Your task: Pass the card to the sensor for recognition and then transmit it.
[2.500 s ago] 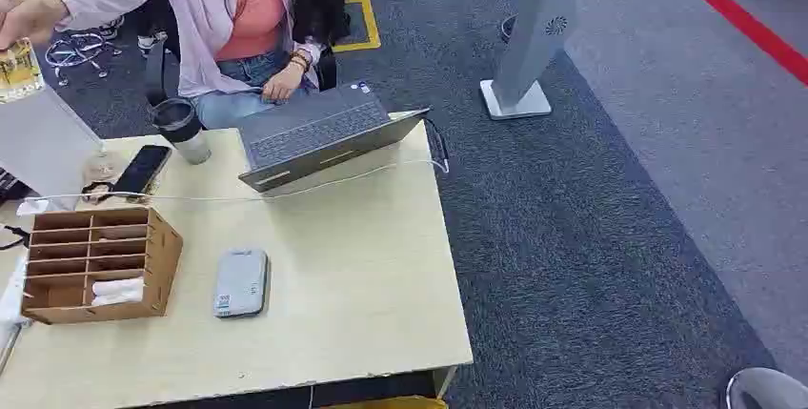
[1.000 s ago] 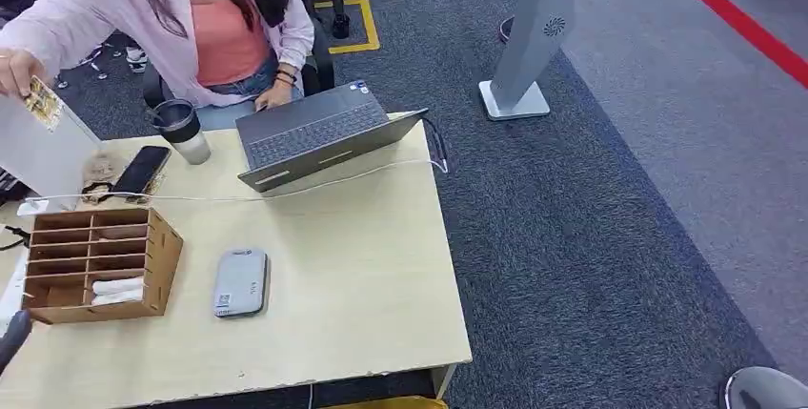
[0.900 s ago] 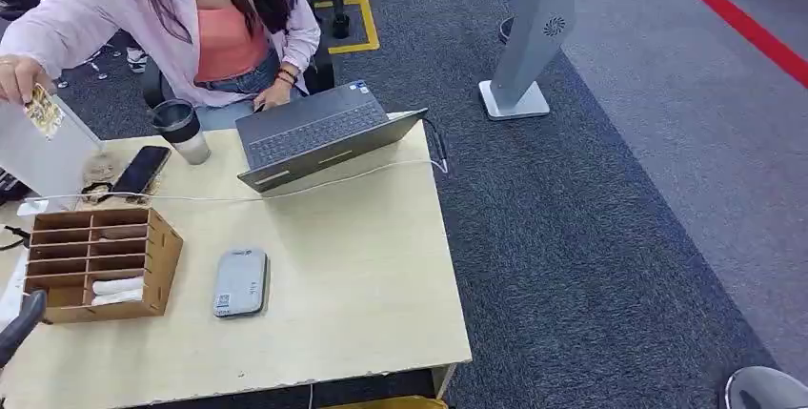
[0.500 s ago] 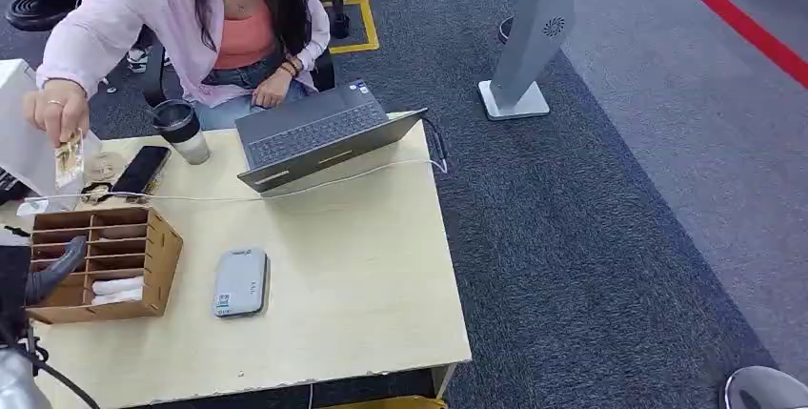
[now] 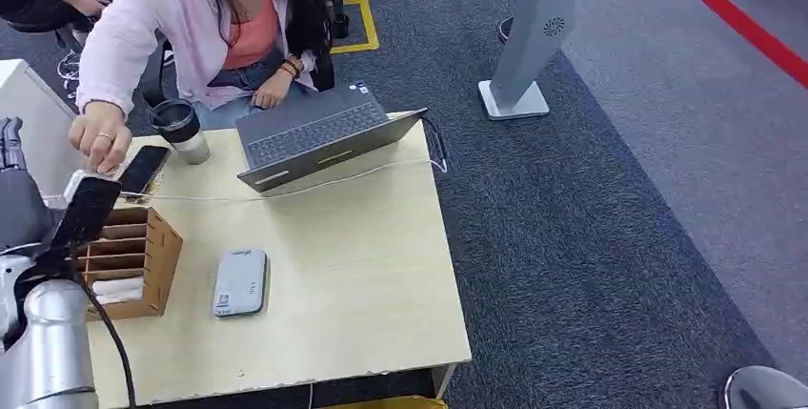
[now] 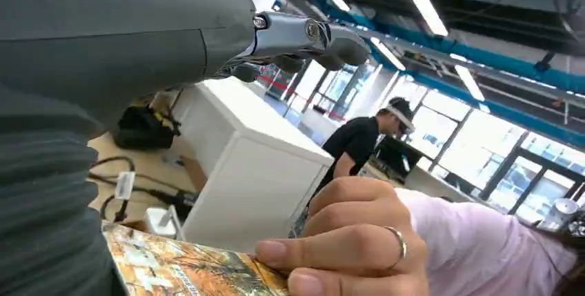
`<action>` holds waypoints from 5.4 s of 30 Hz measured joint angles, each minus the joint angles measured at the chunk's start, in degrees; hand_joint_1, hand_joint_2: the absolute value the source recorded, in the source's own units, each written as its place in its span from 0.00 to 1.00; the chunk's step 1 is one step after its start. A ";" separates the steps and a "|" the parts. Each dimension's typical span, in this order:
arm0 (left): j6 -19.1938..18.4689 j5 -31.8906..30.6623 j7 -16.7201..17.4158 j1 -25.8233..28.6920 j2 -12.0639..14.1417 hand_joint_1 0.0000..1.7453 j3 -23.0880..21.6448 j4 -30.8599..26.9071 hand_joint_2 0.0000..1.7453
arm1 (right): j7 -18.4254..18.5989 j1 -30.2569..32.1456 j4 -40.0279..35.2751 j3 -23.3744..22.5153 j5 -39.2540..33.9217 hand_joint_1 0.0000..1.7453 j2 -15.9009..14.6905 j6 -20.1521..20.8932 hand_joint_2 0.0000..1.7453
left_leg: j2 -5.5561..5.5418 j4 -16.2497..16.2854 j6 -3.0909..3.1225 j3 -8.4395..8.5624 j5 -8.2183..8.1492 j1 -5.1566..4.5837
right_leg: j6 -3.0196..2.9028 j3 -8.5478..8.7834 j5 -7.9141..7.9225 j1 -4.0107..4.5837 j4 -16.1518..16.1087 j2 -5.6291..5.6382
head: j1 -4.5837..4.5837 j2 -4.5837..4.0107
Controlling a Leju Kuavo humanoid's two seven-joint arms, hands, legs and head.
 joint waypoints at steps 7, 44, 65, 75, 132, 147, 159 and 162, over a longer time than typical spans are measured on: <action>9.29 -7.06 3.21 -3.31 1.29 0.00 -6.75 3.32 1.00 | 0.57 -0.40 0.00 1.68 0.90 0.00 0.00 0.92 1.00 | 0.01 0.02 0.00 -0.04 0.01 0.00 | 0.03 -0.04 0.02 0.00 0.01 0.03 | -0.04 0.00; 18.83 -14.77 6.44 -7.90 3.63 1.00 -15.69 11.34 1.00 | 1.49 -0.97 0.09 4.41 1.11 0.00 0.13 1.99 1.00 | 0.01 0.02 0.02 -0.05 0.02 0.00 | 0.03 -0.04 0.03 0.00 0.01 0.04 | -0.02 0.00; 17.79 -12.30 5.68 -8.24 2.84 1.00 -17.13 11.71 1.00 | 1.46 -0.97 0.09 4.48 0.22 0.00 0.15 1.88 1.00 | 0.02 0.02 0.02 -0.05 0.02 -0.01 | 0.03 -0.04 0.03 0.00 0.01 0.05 | -0.02 0.00; 18.20 -8.39 2.66 2.87 1.94 1.00 -19.75 2.21 1.00 | 1.53 -0.93 0.09 4.48 -2.03 0.00 0.26 1.07 1.00 | 0.04 0.02 0.01 -0.09 -0.01 -0.02 | 0.04 -0.08 0.01 0.00 0.01 0.07 | -0.02 0.00; 3.05 -19.62 13.59 12.85 -0.02 1.00 -27.84 6.56 1.00 | 2.01 -0.89 0.13 4.65 -6.10 0.00 0.44 -0.07 1.00 | 0.04 0.02 0.03 -0.11 0.02 -0.02 | 0.04 -0.11 0.03 0.00 0.01 0.06 | -0.02 0.00; 0.82 -19.16 15.28 11.30 -0.92 1.00 -28.04 10.18 1.00 | 2.43 -0.91 0.13 4.96 -6.54 0.00 0.50 -0.35 1.00 | 0.04 0.01 0.03 -0.11 0.02 -0.02 | 0.04 -0.10 0.03 0.00 0.01 0.06 | -0.04 0.00; -2.74 -19.69 18.23 8.11 -1.99 1.00 -28.15 17.00 1.00 | 3.17 -1.05 0.13 5.09 -7.30 0.00 0.59 -0.11 1.00 | 0.03 0.01 0.03 -0.08 0.02 -0.02 | 0.04 -0.07 0.03 0.00 0.01 0.04 | -0.04 0.00; -2.85 -19.69 18.25 7.55 -2.19 1.00 -28.21 17.77 1.00 | 3.21 -1.06 0.13 5.13 -7.32 0.00 0.59 -0.13 1.00 | 0.02 0.01 0.03 -0.07 0.02 -0.02 | 0.04 -0.04 0.03 0.00 0.01 0.04 | -0.04 0.00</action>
